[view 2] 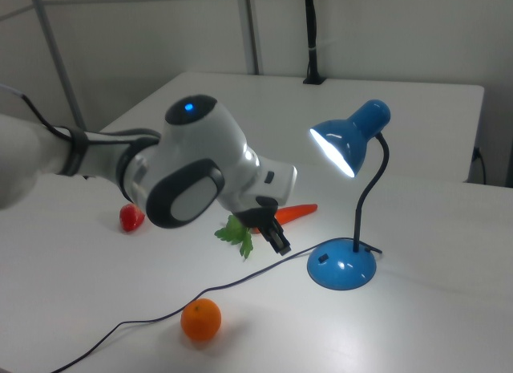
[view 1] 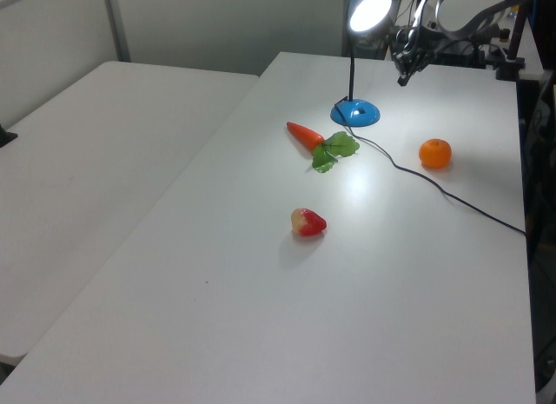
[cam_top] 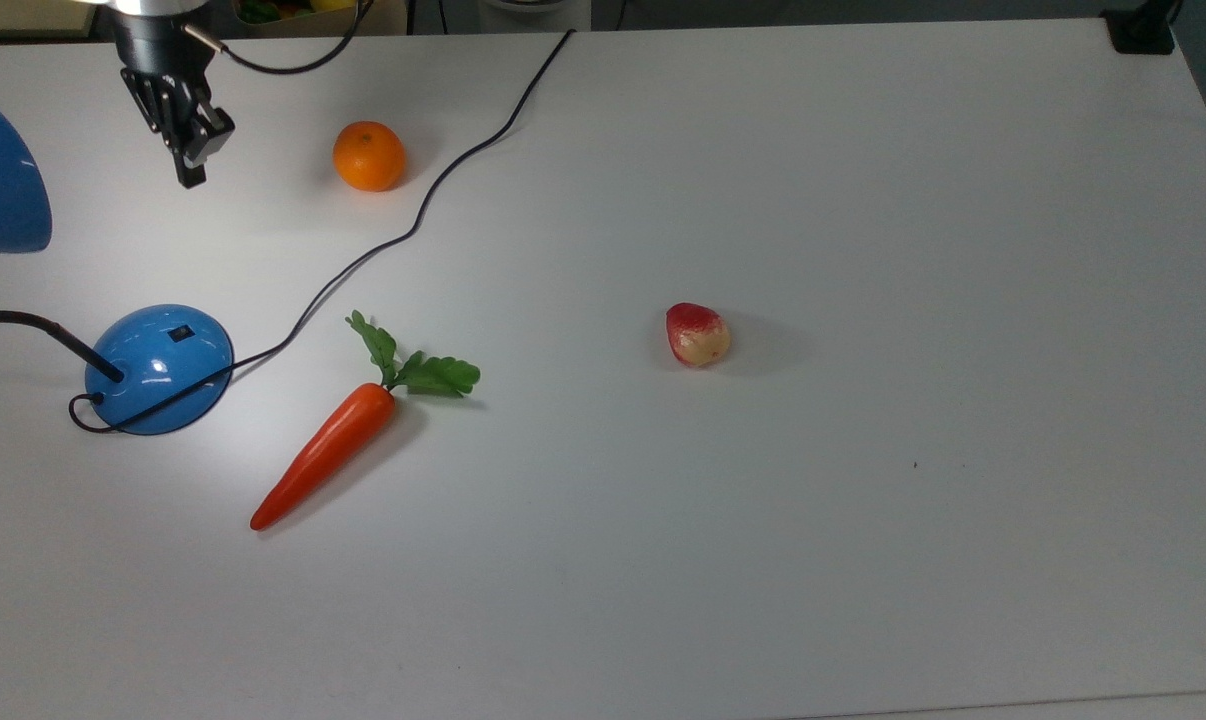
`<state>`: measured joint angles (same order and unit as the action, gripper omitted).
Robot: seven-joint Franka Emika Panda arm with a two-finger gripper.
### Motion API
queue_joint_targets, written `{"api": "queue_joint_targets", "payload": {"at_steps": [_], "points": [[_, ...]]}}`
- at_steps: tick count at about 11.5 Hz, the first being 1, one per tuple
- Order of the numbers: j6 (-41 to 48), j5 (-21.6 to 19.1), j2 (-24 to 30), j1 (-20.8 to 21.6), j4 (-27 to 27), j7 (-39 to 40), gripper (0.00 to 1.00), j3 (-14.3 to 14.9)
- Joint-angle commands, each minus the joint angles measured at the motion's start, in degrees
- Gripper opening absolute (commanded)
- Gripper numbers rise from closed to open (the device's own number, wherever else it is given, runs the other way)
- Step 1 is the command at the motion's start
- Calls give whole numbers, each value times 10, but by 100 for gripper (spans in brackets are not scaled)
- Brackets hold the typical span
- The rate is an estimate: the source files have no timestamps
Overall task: Turn off lamp
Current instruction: 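Move the gripper over the blue lamp's round base, then lower the gripper and press the switch on the lamp base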
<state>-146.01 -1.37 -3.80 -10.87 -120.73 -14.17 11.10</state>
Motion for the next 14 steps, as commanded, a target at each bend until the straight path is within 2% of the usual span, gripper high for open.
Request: {"api": "queue_joint_targets", "payload": {"at_steps": [1, 4, 8, 14], "points": [[-88, -5, -65, -12, 16, -28, 0, -14], [-129, -12, -100, -16, 29, -65, 0, -15], [-146, -12, -189, -20, 121, -74, 0, -20], [-149, -11, -219, -17, 145, -85, 0, -22]]}}
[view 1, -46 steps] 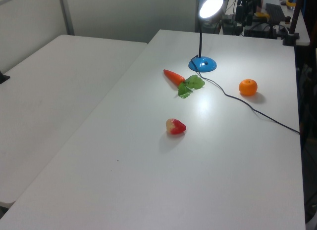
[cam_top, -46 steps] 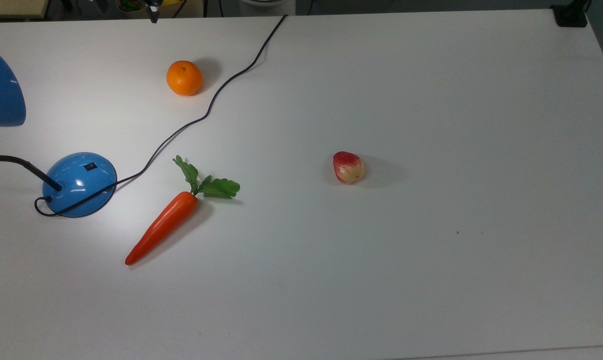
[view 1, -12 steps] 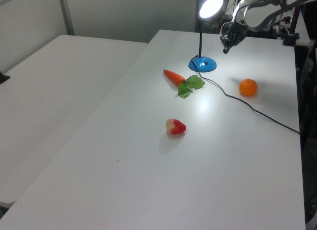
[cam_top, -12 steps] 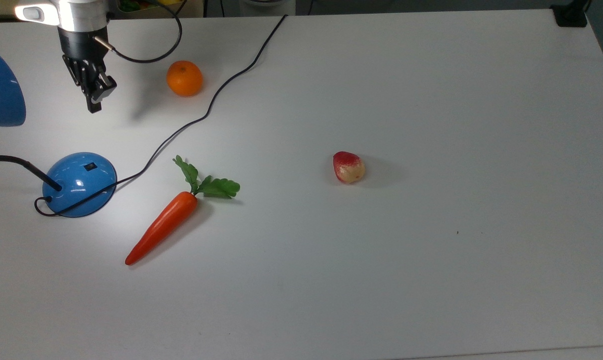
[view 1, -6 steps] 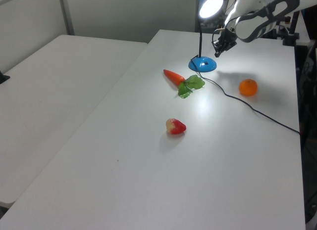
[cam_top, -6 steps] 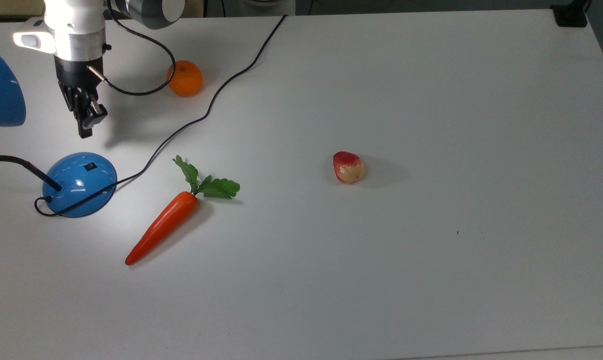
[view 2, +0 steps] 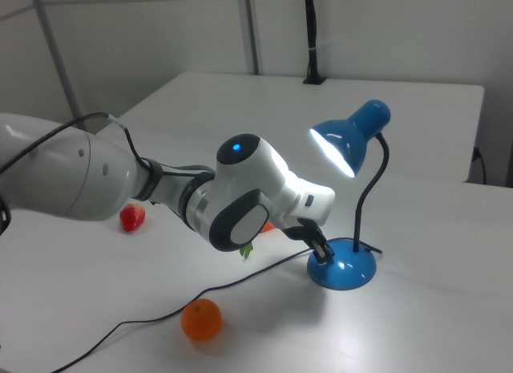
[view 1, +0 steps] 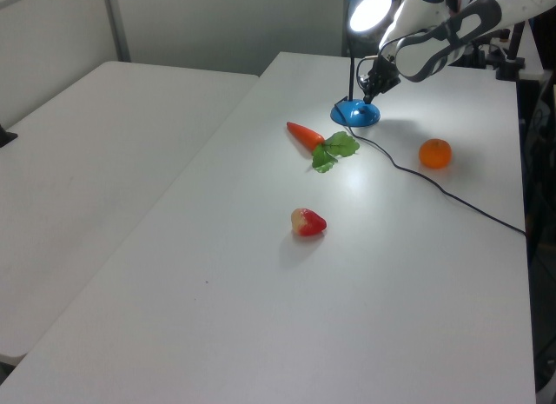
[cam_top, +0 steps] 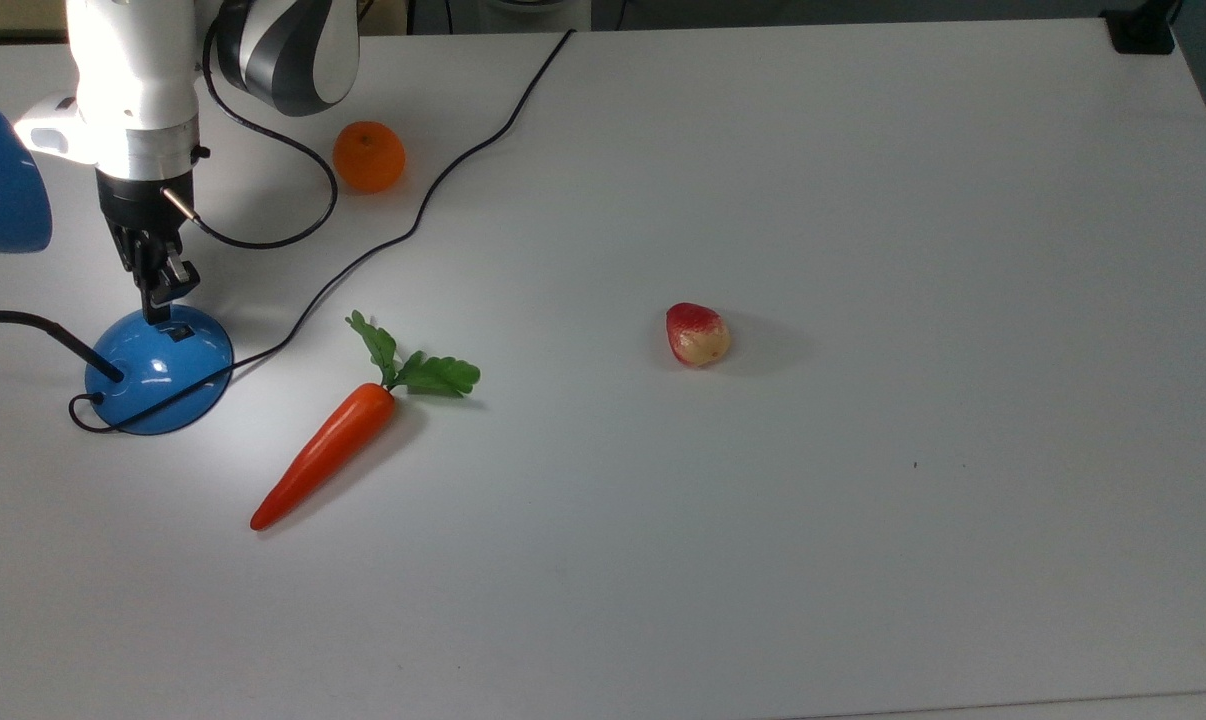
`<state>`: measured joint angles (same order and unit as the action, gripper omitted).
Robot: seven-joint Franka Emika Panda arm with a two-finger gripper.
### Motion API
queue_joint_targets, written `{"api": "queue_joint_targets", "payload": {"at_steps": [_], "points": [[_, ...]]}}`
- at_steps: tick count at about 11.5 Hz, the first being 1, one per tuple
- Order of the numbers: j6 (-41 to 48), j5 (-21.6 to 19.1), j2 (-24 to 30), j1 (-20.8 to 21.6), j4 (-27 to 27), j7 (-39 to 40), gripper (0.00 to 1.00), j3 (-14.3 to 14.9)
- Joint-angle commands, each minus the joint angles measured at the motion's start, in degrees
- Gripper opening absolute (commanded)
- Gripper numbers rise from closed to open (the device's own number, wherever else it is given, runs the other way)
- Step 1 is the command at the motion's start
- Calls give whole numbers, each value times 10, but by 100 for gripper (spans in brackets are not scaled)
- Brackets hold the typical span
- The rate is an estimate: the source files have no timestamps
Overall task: Turn off lamp
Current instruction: 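Lower the gripper and press the switch on the lamp base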
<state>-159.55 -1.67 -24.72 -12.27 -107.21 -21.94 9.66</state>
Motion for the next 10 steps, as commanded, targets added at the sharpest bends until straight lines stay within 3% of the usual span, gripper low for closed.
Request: {"api": "queue_joint_targets", "payload": {"at_steps": [1, 10], "points": [[-14, -8, -9, -2, 10, -7, 0, -9], [-13, 0, -9, 5, -8, -7, 0, -16]]}}
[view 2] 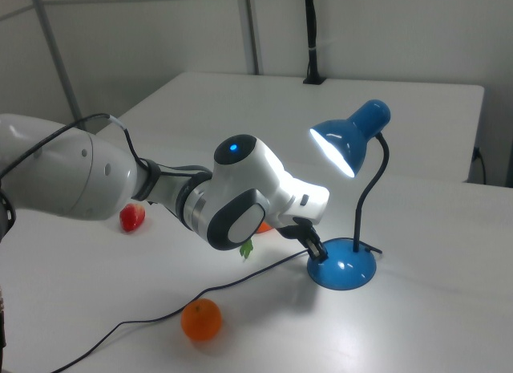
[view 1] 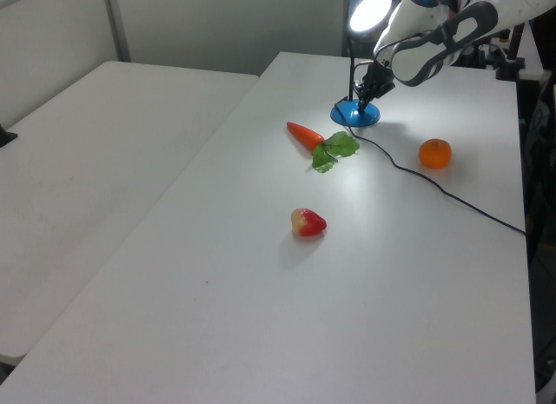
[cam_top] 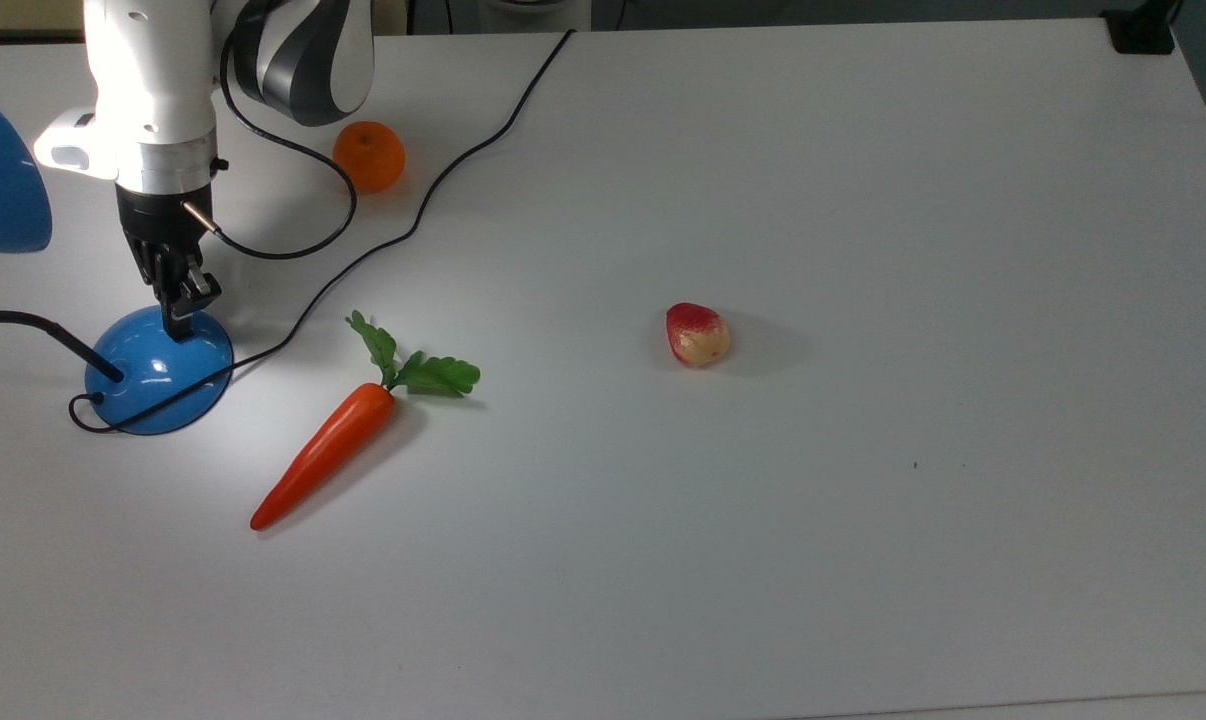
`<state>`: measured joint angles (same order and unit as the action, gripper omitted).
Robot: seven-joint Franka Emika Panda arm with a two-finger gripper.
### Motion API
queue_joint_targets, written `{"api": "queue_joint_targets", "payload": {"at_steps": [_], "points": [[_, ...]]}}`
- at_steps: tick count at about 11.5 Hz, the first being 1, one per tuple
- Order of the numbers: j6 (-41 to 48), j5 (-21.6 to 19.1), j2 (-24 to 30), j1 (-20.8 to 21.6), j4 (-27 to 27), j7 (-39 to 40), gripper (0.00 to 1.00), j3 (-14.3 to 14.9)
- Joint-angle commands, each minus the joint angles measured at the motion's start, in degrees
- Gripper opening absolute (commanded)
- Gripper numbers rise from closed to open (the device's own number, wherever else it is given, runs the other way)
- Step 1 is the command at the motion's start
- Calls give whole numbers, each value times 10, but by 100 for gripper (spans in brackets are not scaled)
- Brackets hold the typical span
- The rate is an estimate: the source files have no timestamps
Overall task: Turn off lamp
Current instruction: 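Lower the gripper and press the switch on the lamp base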
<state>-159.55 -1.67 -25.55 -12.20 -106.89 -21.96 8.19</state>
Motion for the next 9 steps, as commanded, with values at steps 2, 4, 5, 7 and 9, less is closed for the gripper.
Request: {"api": "queue_joint_targets", "payload": {"at_steps": [2, 4, 5, 7, 9], "points": [[-14, 1, -1, 5, -16, -7, 0, -1], [-14, 1, 2, 5, -27, -6, 0, -1], [-14, 1, 2, 6, -31, -7, 0, -1], [-14, 1, 3, 6, -37, -7, 0, -2], [-14, 1, 8, 6, -41, -6, 0, -2]]}}
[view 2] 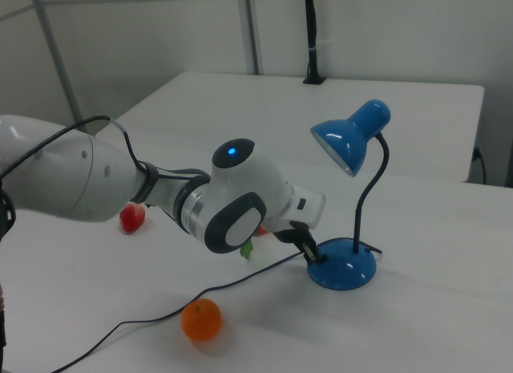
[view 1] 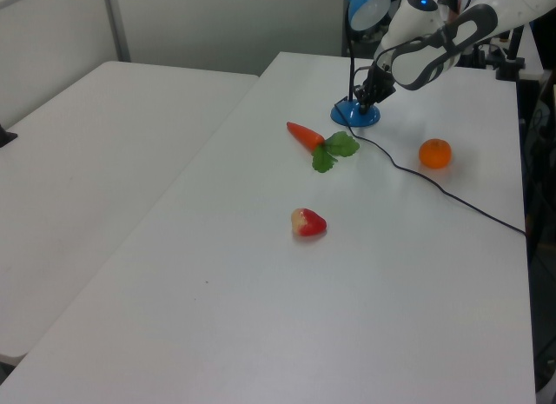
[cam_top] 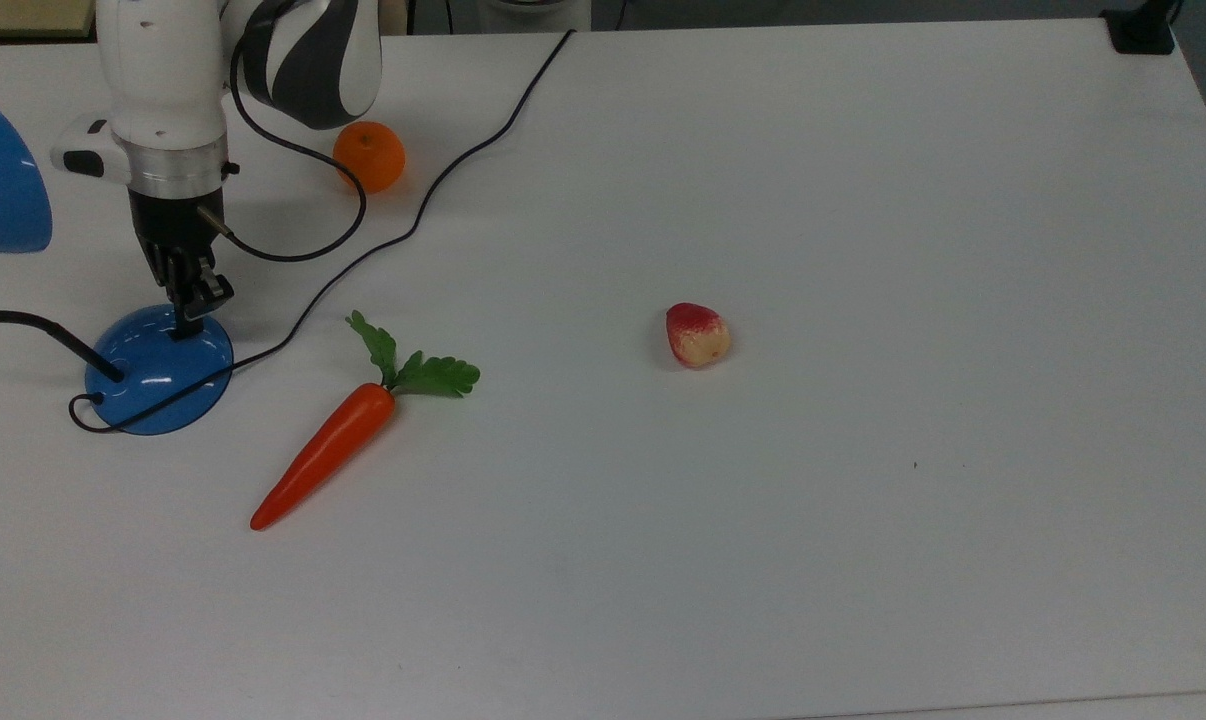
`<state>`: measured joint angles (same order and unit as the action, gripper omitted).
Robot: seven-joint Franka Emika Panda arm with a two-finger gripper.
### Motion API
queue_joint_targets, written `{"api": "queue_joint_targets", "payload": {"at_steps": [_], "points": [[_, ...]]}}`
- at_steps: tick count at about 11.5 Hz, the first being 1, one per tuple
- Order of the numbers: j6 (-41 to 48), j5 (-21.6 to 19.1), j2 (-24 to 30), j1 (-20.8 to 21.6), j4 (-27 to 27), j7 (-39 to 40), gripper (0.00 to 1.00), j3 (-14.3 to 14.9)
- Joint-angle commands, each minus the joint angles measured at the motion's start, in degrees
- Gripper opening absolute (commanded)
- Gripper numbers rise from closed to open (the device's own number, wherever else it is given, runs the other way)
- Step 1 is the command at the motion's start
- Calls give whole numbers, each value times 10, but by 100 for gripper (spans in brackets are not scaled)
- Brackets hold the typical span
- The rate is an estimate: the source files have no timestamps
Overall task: Turn off lamp
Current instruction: 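Lower the gripper and press the switch on the lamp base, then lift the gripper up and away from the lamp base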
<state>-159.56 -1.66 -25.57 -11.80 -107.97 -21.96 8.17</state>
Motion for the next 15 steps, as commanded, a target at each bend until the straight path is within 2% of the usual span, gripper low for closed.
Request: {"api": "queue_joint_targets", "payload": {"at_steps": [1, 5, 7, 10, 11, 13, 14, 15], "points": [[-14, 1, 14, 2, -36, -5, 0, -1], [10, 2, 93, 1, -94, 30, 0, -2], [90, 2, 133, 3, -94, 60, 0, -2], [255, 2, 207, 47, -91, 133, 0, 10], [313, 2, 230, 68, -89, 160, 3, 20], [398, 3, 269, 92, -86, 198, 24, 24], [423, 6, 285, 105, -85, 199, 38, 24], [459, 18, 296, 116, -76, 205, 57, 24]]}}
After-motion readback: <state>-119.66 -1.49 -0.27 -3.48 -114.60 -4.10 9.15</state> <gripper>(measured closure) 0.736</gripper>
